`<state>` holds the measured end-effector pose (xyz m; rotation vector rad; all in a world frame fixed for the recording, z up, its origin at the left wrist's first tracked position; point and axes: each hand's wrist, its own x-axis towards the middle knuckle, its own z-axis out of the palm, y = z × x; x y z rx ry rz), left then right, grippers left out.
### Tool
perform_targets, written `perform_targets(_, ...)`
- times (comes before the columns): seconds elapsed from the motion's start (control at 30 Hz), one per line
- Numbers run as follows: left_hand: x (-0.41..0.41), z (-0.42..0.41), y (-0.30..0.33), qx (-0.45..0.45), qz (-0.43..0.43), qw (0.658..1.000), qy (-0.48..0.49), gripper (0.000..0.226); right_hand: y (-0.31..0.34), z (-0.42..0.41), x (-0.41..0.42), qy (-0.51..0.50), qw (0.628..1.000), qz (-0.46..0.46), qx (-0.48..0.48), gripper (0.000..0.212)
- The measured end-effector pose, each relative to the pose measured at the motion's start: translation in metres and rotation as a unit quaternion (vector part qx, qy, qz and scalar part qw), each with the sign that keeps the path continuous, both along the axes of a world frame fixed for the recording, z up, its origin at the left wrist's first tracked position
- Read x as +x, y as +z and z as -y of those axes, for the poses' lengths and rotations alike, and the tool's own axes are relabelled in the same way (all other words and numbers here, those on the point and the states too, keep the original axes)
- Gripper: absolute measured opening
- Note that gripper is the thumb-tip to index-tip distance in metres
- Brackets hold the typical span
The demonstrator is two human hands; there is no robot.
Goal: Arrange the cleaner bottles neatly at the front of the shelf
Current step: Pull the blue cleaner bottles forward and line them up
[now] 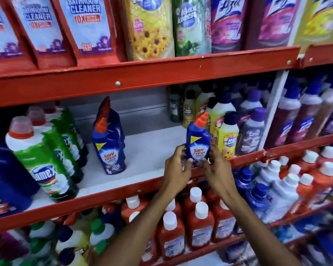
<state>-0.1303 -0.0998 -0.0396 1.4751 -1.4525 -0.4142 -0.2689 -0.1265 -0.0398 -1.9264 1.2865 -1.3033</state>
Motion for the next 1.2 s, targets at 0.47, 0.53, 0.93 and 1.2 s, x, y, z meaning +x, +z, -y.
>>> perform_targets(0.47, 0.102, -0.091, 0.009, -0.134, -0.029, 0.969, 0.207, 0.032, 0.021, -0.050, 0.121, 0.178, 0.982, 0.058, -0.014, 0.040)
perform_targets(0.53, 0.121, -0.104, 0.008, -0.127, -0.031, 0.963, 0.236, 0.033, 0.021, -0.059, 0.145, 0.200, 0.978, 0.054, -0.010, 0.040)
perform_targets(0.93, 0.170, -0.126, -0.006, -0.066, -0.012, 0.961, 0.267, 0.032, 0.006, -0.082, 0.200, 0.204, 0.978, 0.030, 0.011, 0.037)
perform_targets(1.2, 0.182, -0.120, -0.009, 0.013, -0.040, 0.985, 0.165, 0.066, 0.009, -0.078, 0.205, 0.231, 0.970, -0.011, 0.081, 0.077)
